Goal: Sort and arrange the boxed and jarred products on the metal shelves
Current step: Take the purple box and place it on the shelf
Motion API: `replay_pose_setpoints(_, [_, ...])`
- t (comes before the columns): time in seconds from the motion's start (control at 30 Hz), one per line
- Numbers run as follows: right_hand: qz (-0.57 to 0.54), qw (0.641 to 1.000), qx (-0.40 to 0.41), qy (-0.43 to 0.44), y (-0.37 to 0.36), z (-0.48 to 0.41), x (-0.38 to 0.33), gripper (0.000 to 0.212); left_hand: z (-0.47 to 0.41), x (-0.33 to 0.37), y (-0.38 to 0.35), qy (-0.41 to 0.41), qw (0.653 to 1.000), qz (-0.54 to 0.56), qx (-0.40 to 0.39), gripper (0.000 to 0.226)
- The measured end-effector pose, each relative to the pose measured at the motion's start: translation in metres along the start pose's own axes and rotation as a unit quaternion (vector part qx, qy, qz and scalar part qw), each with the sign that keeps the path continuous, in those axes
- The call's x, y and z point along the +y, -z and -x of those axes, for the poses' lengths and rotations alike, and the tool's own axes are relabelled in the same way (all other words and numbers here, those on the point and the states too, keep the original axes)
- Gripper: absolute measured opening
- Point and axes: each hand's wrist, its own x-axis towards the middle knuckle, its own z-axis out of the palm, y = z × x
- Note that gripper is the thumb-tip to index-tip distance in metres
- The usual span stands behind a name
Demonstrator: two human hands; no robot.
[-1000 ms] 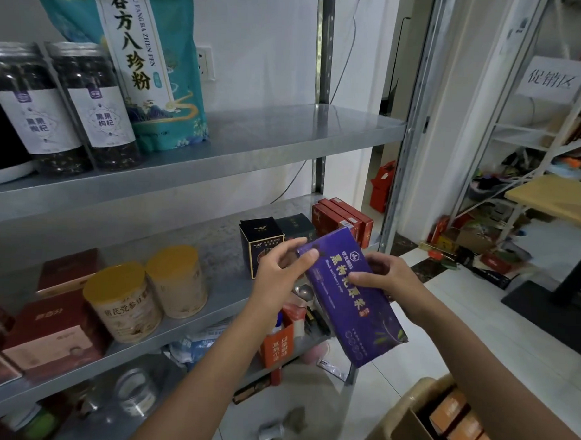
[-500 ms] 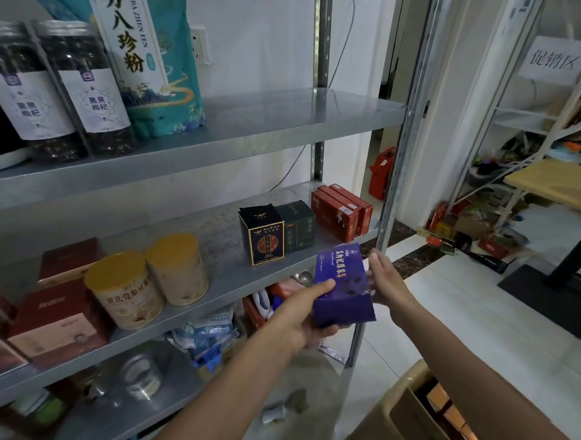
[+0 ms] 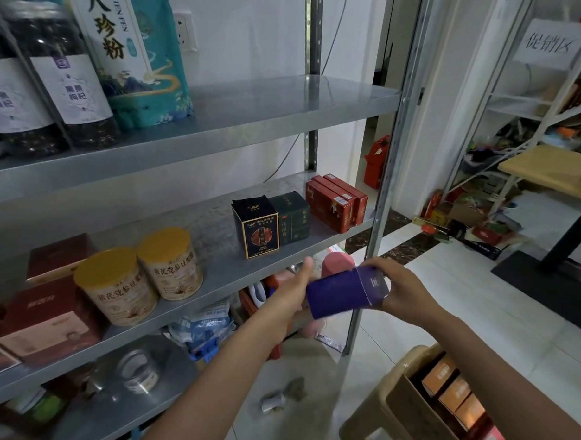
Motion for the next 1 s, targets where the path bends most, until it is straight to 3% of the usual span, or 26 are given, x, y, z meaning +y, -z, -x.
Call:
replay_pose_setpoints(0.07, [-0.047,0.997,-0.03,-0.061,-0.002,0.006,0.005,0.063,0.003,0.004,0.0,-0.124,0.991,-0.046,0.023,0.042])
replay_pose_setpoints(0.13, [-0.062,0.993,-0.044,-0.087,-0.002,0.011,0.011,0.061,0.005,0.002,0.001,-0.222,0.973,-0.057,-0.021,0.033])
replay_pose_setpoints(0.2, [-0.048,0.992,-0.055,-0.098,-0.002,0.015,0.014,0.06,0.0,-0.004,0.001,-0.284,0.948,-0.138,-0.046,0.05])
replay_pose_setpoints(0.27, [-0.031,0.992,-0.051,-0.114,-0.001,0.018,0.017,0.059,-0.011,-0.009,-0.002,-0.332,0.906,-0.263,0.0,0.063])
replay_pose_setpoints(0.37, [0.014,0.992,-0.028,-0.122,0.0,0.022,0.02,0.064,-0.02,-0.013,-0.006,-0.36,0.87,-0.33,0.062,0.065])
replay_pose_setpoints(0.6, [0.017,0.992,0.005,-0.126,0.003,0.035,0.022,0.068,-0.027,-0.008,-0.012,-0.407,0.839,-0.355,0.065,0.062])
replay_pose_setpoints(0.7, [0.042,0.992,0.067,-0.101,0.001,0.039,0.018,0.076,-0.023,-0.008,-0.016,-0.425,0.838,-0.337,0.066,0.062])
replay_pose_setpoints(0.83, [0.07,0.986,0.14,-0.05,0.007,0.041,0.015,0.071,-0.015,-0.008,-0.021,-0.521,0.782,-0.336,0.065,0.062])
replay_pose_setpoints(1.0, [0.148,0.964,0.221,0.003,0.017,0.042,0.009,0.067,-0.013,-0.002,-0.026,-0.547,0.778,-0.299,0.081,0.064])
